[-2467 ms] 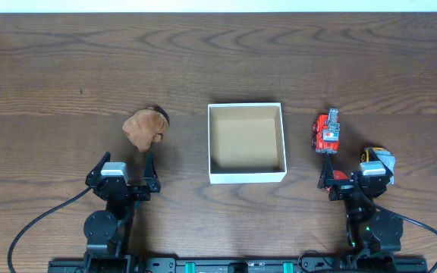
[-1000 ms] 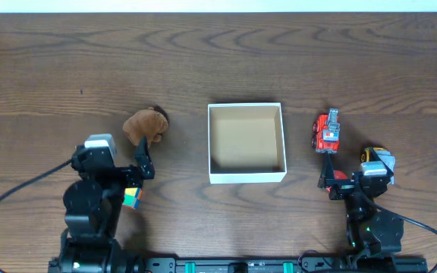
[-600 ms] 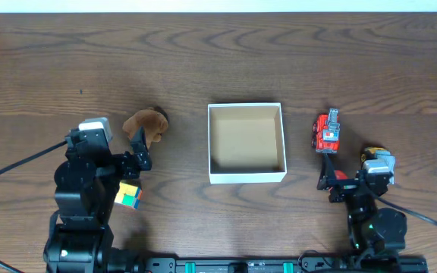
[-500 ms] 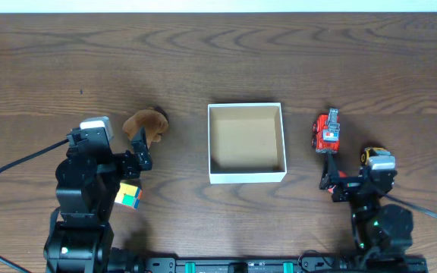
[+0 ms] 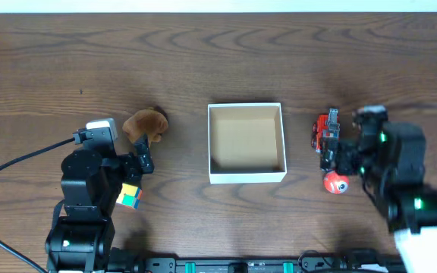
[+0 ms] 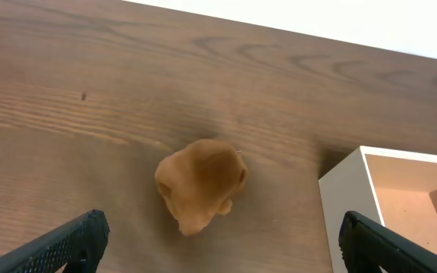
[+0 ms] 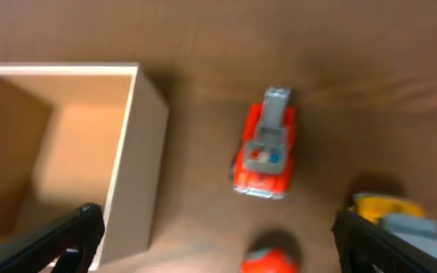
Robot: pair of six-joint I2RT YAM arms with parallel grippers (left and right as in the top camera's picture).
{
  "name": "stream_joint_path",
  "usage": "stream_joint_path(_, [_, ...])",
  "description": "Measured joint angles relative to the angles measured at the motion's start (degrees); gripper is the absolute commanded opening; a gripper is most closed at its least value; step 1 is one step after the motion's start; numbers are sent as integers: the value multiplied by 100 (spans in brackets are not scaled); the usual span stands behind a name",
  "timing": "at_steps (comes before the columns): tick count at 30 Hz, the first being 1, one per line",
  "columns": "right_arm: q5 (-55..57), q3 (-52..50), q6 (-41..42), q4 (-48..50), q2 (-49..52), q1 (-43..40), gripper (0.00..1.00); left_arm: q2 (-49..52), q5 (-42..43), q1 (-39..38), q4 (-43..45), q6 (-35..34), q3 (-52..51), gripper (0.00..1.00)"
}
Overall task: Pack container
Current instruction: 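Reach the right gripper down and grasp the red fire truck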
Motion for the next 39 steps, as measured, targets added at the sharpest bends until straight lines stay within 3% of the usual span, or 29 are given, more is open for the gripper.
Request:
stream_joint_path(11, [-179, 1526, 44, -743, 2098, -503, 99, 0, 17, 0, 2, 2, 0, 98])
stream_joint_path(19, [-153, 1676, 59, -769, 3512, -634, 99, 0, 17, 0, 2, 2, 0, 98])
stream_joint_path(39, [103, 1676, -509, -289, 4994, -636, 96, 0, 17, 0, 2, 2, 0, 98])
